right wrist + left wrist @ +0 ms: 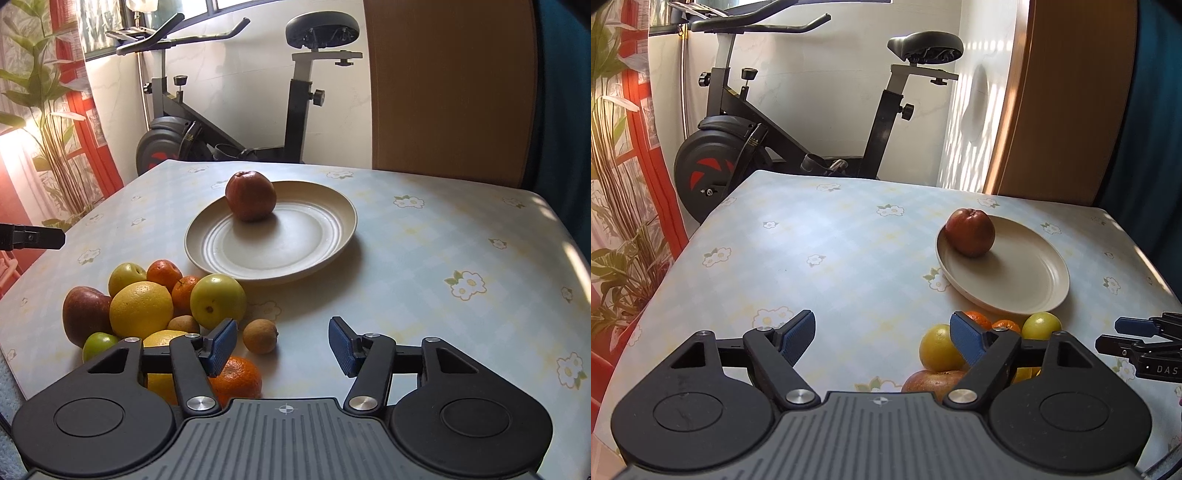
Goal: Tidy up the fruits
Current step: 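Move the left tool back toward the fruit pile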
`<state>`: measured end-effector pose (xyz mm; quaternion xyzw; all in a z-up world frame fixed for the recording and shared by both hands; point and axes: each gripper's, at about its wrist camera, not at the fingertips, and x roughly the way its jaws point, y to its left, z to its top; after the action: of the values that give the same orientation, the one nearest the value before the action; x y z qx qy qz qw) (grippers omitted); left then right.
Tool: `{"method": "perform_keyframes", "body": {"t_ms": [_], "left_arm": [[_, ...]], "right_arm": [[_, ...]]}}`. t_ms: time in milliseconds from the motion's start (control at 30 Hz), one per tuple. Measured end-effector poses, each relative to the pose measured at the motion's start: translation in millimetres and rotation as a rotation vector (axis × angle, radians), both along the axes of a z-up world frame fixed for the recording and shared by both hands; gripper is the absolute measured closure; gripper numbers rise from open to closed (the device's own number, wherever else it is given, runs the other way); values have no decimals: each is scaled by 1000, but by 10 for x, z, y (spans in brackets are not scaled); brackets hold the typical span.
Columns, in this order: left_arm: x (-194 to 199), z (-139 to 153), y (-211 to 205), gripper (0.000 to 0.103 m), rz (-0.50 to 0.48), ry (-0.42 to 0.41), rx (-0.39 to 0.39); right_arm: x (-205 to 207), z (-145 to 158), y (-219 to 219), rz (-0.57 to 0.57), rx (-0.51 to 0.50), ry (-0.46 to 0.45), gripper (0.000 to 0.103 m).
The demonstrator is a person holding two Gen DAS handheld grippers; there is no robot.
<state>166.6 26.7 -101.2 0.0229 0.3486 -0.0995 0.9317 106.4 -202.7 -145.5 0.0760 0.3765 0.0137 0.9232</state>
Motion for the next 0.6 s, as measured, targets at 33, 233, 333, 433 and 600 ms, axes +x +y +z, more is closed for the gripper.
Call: {"method": "perform_keyframes", "body": {"t_ms": [33,233,333,433,600], "left_arm": [[0,-1,-6,21,-2,1,-1],[-8,-24,-55,23,-32,16,-2],[-27,-22,-52,23,-46,16,-3],[-49,-21,-55,24,-49,16,-4],[-114,-28,-69,24,-59,27,-19]], "right_arm": [[-4,6,-3,0,2,-3,52],[-28,38,46,24,6,-8,52],[-55,59,92,37,-13,-9,52],[-92,70,121,50,-26,-4,52],[-209,95,144,65,-23,10,53]]}}
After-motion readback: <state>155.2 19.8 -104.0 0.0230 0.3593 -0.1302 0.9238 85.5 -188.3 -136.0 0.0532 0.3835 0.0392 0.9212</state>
